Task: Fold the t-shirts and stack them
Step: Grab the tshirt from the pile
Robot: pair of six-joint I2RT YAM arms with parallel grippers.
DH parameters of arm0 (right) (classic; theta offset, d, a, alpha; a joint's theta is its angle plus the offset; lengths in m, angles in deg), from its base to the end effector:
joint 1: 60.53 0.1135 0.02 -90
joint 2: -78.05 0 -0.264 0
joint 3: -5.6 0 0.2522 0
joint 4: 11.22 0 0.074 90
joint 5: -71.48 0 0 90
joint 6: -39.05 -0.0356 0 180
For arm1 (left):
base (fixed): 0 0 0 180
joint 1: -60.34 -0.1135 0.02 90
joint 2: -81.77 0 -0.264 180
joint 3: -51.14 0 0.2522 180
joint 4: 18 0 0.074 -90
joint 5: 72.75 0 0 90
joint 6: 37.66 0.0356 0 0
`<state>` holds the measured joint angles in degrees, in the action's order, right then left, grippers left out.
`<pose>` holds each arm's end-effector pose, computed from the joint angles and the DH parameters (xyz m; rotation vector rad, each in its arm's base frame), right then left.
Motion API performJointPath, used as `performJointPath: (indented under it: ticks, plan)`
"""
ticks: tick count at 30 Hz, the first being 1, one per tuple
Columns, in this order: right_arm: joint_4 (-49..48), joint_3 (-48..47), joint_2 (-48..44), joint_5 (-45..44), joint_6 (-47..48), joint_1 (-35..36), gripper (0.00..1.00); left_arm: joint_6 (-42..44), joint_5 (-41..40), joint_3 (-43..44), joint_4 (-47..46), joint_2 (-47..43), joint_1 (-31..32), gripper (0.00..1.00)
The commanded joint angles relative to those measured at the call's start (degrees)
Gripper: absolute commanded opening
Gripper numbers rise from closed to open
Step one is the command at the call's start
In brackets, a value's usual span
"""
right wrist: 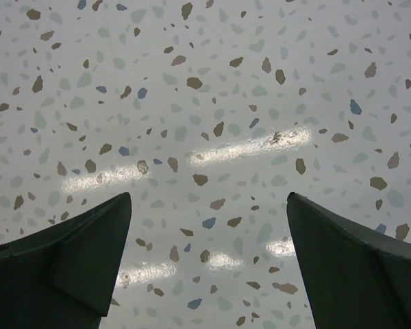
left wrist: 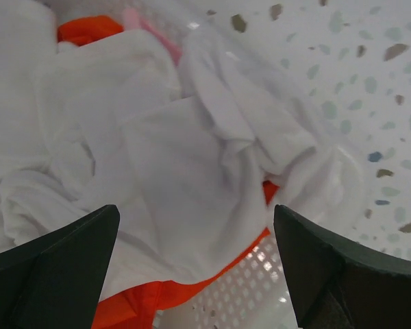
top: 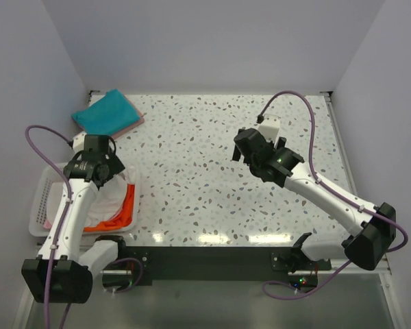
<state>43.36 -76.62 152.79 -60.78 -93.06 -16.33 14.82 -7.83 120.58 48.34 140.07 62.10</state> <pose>0.2095 0.1703 0.3275 0.2831 2.1251 -0.0280 0.1897 0.0093 0.2996 -0.9032 2.2505 0.2520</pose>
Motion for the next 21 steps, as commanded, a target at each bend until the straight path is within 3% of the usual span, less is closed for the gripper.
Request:
performJointPath:
  ticks: [1, 12, 15, 16, 18, 19, 21]
  plan:
    - [-3.73, -0.70, 0.58, -0.63, -1.40, 0.00, 0.99, -4.40, -0.23, -3.21, 3.50, 0.93, -4.57, 1.00]
    - [-4.43, -1.32, 1.02, -0.19, 0.89, 0.00, 0.99, -4.32, 1.43, -9.18, -4.58, 6.21, -7.30, 0.97]
    - [-4.43, -1.67, 0.93, -0.10, 1.06, 0.00, 0.99, -4.23, 3.02, -10.15, -5.55, 6.21, -7.30, 0.72]
    - [-4.52, -1.76, 0.76, -0.10, 1.06, 0.09, 0.99, -4.06, 3.28, -10.24, -5.90, 5.86, -7.30, 0.56]
    - [-4.87, -1.67, 0.67, -0.10, 1.50, 0.00, 0.99, -3.53, 3.98, -9.02, -6.43, 4.63, -7.30, 0.42]
    - [-5.13, -1.58, 0.58, -0.02, 1.68, 0.00, 0.99, -3.27, 4.16, -8.31, -6.52, 4.02, -7.30, 0.27]
    - [-5.48, -1.58, 0.76, 0.25, 2.03, 0.00, 0.99, -3.18, 4.16, -4.63, -6.26, 2.52, -7.30, 0.16]
